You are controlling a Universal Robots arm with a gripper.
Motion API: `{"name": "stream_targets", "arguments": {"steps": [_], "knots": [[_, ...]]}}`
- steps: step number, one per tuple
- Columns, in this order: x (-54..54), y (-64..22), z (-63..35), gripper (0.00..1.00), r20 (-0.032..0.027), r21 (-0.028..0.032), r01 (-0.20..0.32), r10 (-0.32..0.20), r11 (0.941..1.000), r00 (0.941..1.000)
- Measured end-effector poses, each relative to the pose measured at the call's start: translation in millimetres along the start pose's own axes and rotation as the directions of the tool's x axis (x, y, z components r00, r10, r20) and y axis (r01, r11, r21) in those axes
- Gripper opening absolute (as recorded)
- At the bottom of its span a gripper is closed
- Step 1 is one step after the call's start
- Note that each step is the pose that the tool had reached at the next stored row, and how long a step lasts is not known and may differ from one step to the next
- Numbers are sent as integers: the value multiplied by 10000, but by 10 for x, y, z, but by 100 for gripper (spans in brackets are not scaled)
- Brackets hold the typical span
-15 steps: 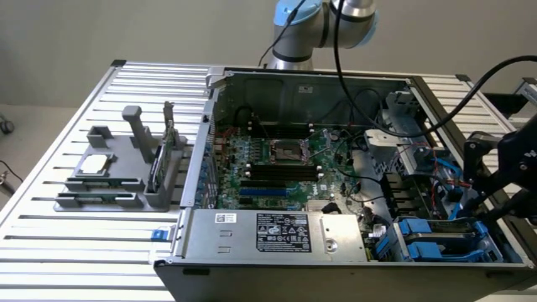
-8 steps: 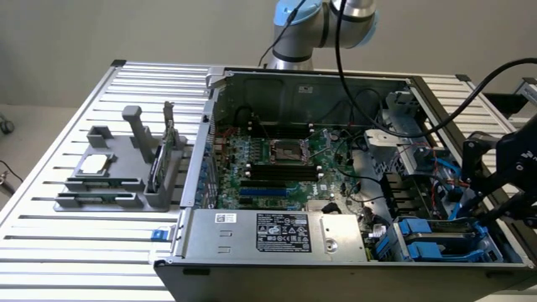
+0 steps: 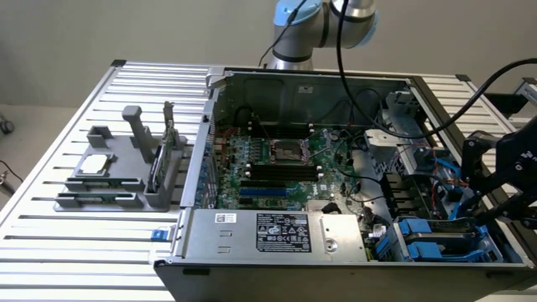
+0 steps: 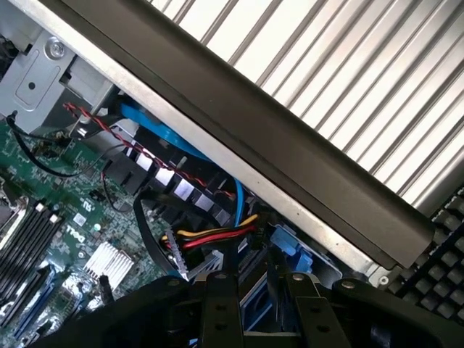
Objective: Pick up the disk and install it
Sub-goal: 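Insert the first disk wire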
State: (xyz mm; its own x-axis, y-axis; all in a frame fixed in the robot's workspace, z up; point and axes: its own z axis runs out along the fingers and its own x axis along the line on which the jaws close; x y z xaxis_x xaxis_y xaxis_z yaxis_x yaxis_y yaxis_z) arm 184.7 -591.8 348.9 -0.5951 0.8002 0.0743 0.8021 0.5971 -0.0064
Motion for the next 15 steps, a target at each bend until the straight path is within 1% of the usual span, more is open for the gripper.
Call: {"name": "stream_targets", "arguments": {"steps": [2,7,12,15], "knots": [[-11,-2,-1,31,-38,-13,-13,13,10000,10000],[-43,-10,-4,31,-109,-19,-65,65,10000,9999],[-58,-20,-4,31,-221,-85,-249,247,9997,9995],[-69,-28,-5,31,-272,-112,-324,321,9994,9991]]}}
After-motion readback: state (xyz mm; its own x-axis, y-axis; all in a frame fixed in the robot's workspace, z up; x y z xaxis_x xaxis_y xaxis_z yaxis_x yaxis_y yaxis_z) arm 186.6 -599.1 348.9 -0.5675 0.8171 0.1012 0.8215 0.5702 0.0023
